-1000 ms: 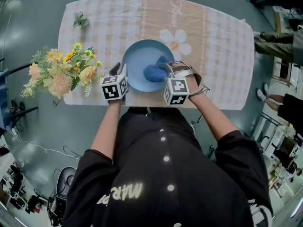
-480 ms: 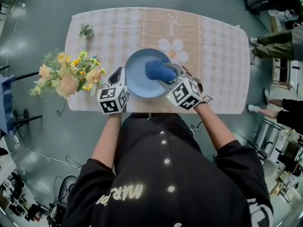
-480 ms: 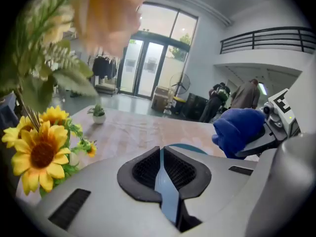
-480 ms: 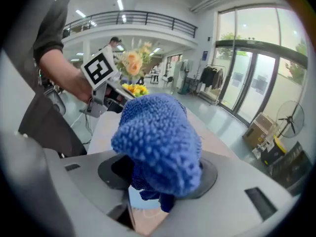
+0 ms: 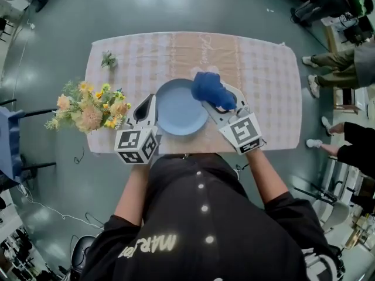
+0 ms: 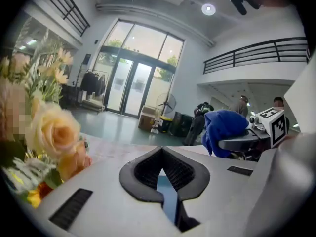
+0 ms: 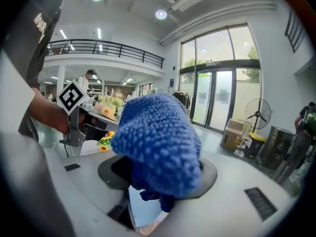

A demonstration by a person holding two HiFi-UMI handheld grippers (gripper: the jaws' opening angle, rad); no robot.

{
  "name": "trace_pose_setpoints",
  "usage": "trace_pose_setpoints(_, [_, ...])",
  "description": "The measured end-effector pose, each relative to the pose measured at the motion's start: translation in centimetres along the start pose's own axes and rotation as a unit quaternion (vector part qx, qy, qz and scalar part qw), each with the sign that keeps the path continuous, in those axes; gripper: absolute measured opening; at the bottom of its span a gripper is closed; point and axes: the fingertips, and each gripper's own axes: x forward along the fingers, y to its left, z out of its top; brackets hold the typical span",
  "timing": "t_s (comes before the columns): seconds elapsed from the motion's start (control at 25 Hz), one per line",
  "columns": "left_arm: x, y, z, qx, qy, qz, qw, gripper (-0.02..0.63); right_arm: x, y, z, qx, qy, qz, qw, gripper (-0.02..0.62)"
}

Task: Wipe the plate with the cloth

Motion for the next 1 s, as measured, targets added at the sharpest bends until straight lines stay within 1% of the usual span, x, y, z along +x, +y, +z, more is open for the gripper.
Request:
trace_pose_setpoints(0.16, [-1.6,-1.3,4.0,0.008,-0.046,-0.003,0.9989,0.017,-2.5,-1.8,3.6,0.002,-0.062,-0.04,0.997,0.196])
trace_pose_setpoints(0.24, [-2.7,-1.8,6.0,0.013,-0.07,-0.001,0.9974,0.017,-4.1,-2.7,4.8,0.02,-0.077,-0.066,0.995,0.197])
trace_pose_setpoints(0.32, [-3.8,-2.3,7.9,0.028,-0.093,0.002,0.9953,0.017,-5.5,-3.5,5.7,0.034,-0.098,-0.086,0.991,0.196])
trace_pose_setpoints(0.44, [-5.4,-2.9,10.2,0.064,-0.122,0.011,0.9904,0.017,-7.7,-4.6,7.0,0.047,-0.13,-0.118,0.983,0.196])
trace_pose_setpoints(0.52, [-6.4,-3.1,11.2,0.081,-0.137,0.019,0.9871,0.017,-9.3,-5.3,7.7,0.056,-0.148,-0.138,0.978,0.196])
trace_pose_setpoints(0.68, [-8.2,-2.8,12.5,0.089,-0.158,0.033,0.9828,0.017,-12.1,-6.3,8.6,0.056,-0.171,-0.17,0.969,0.196])
trace_pose_setpoints(0.84, [-9.9,-2.2,13.6,0.109,-0.174,0.06,0.9769,0.017,-14.5,-7.3,9.3,0.053,-0.188,-0.198,0.961,0.196])
trace_pose_setpoints(1.0, [-11.4,-1.1,14.4,0.104,-0.187,0.077,0.9738,0.017,-16.6,-7.9,9.6,0.049,-0.198,-0.22,0.954,0.196])
